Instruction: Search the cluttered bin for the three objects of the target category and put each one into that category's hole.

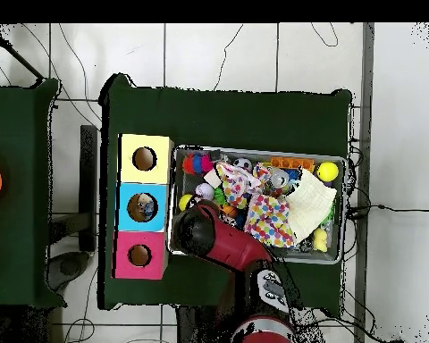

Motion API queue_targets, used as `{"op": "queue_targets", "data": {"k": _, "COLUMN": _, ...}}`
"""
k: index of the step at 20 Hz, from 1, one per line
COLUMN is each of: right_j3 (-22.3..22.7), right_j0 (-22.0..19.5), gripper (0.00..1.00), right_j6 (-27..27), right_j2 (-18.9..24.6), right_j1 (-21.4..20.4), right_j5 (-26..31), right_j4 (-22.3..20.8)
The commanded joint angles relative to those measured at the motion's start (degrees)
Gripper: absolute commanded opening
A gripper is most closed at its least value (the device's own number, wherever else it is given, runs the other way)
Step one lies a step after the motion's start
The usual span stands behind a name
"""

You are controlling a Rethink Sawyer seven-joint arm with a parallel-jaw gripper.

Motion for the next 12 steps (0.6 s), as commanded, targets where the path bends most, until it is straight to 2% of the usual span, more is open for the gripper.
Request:
{"op": "queue_targets", "data": {"k": 1, "right_j3": 1.64, "right_j0": -1.19, "gripper": 1.00, "right_j6": 8.17, "right_j2": 7.33, "right_j1": 1.65, "right_j5": 3.02, "right_j4": -0.99}}
{"op": "queue_targets", "data": {"k": 7, "right_j3": 1.04, "right_j0": -0.26, "gripper": 1.00, "right_j6": 7.07, "right_j2": 5.73, "right_j1": 1.37, "right_j5": 5.14, "right_j4": -1.24}}
{"op": "queue_targets", "data": {"k": 12, "right_j3": -2.64, "right_j0": -1.14, "gripper": 1.00, "right_j6": 4.58, "right_j2": 4.95, "right_j1": 6.02, "right_j5": 4.29, "right_j4": -2.48}}
